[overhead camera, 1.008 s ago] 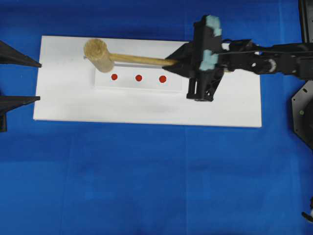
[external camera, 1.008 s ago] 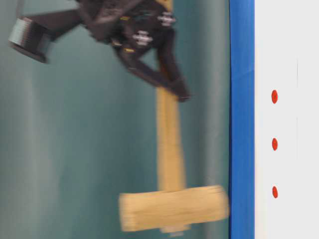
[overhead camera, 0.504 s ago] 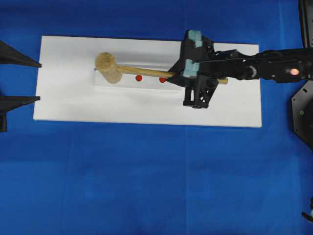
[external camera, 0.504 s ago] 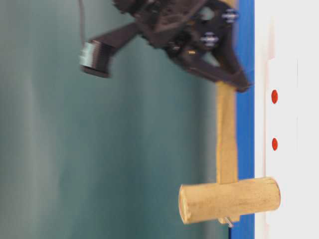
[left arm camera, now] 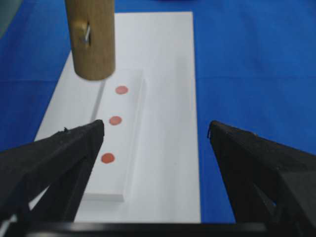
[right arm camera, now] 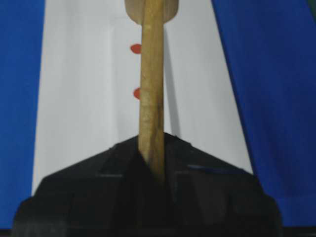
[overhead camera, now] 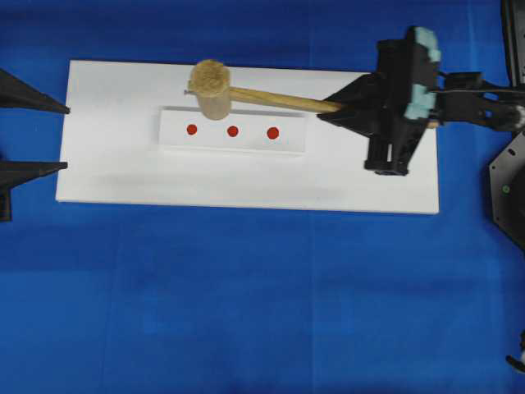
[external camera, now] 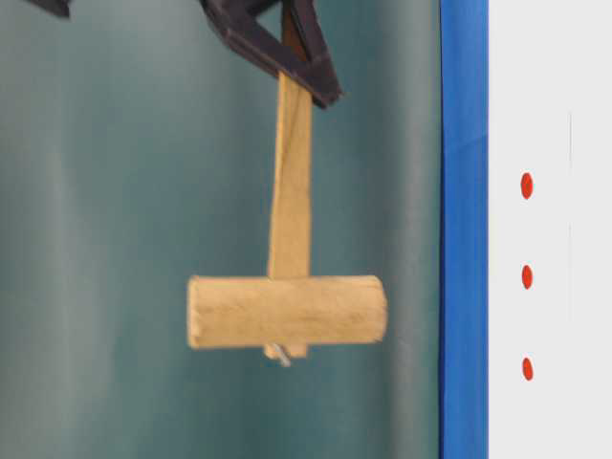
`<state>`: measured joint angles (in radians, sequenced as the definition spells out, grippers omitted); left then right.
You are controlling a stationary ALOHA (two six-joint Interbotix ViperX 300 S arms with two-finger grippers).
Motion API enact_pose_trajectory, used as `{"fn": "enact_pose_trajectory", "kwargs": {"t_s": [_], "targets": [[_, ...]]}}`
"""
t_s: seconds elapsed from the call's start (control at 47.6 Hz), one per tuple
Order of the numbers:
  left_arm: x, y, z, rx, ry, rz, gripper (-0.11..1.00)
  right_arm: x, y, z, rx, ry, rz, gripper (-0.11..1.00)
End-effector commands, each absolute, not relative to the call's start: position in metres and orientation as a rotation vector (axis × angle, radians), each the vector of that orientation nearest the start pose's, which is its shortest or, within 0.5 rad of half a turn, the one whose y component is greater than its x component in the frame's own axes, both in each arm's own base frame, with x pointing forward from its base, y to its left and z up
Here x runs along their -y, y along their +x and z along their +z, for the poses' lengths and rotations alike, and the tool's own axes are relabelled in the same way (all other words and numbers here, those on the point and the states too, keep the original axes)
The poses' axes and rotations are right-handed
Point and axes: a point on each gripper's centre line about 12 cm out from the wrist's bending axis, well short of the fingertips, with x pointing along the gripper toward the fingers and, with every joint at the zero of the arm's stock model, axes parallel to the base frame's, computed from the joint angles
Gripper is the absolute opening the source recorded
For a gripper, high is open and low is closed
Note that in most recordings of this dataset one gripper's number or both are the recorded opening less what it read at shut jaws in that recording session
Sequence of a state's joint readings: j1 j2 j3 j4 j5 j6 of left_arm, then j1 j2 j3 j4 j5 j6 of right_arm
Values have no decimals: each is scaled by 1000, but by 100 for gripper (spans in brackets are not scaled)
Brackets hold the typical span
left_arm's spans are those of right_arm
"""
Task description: Hit the mark with a hammer.
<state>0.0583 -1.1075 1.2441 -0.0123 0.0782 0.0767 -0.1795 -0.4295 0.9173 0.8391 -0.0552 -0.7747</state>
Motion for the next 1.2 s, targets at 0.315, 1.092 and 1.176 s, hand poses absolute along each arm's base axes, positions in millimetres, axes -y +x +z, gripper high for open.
{"fn": "enact_pose_trajectory", "kwargs": {"t_s": [0.315, 1.092, 1.176], "targets": [[-11, 173, 251, -213, 56, 54, 91, 60, 304, 176, -612, 142, -259, 2], [-11, 173, 250, -213, 56, 54, 91, 53, 260, 235, -387, 113, -253, 2], [-11, 173, 251, -212, 56, 54, 91, 53, 249, 237, -363, 110, -257, 2]]}}
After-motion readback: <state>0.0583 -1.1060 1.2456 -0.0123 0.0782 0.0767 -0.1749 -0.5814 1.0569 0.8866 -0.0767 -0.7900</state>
